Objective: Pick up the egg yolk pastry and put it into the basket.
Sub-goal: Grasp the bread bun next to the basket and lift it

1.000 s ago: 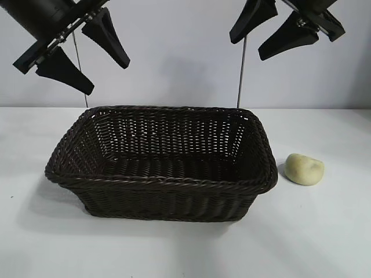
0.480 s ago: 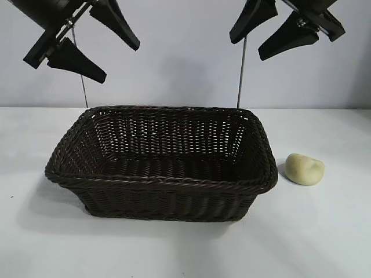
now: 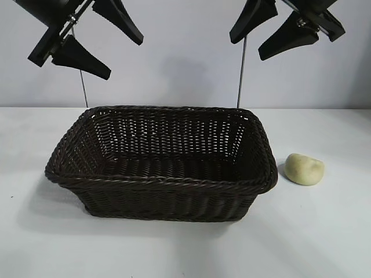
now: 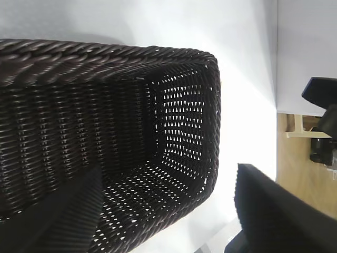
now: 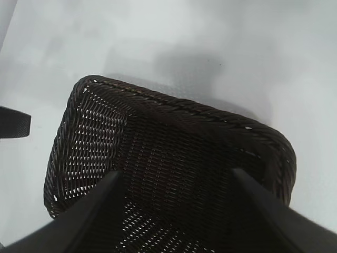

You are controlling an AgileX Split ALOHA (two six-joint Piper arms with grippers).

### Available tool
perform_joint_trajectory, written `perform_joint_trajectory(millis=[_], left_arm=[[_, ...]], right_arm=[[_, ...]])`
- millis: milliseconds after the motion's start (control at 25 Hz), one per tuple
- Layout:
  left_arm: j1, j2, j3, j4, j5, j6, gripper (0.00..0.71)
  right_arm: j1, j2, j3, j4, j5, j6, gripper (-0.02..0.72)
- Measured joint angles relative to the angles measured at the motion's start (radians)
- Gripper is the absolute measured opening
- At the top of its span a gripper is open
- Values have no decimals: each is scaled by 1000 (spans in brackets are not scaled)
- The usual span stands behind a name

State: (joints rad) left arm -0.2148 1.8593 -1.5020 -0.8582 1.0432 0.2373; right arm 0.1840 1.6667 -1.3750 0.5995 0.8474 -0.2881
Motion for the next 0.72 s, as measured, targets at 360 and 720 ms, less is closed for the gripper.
perform_joint_trajectory(millis=[360,720], left_arm=[[0,0,0,0,0,0,514],[0,0,0,0,1,0,513]], right_arm=[[0,0,0,-308,46,181,508],[-118,38,0,-355,81,213,510]])
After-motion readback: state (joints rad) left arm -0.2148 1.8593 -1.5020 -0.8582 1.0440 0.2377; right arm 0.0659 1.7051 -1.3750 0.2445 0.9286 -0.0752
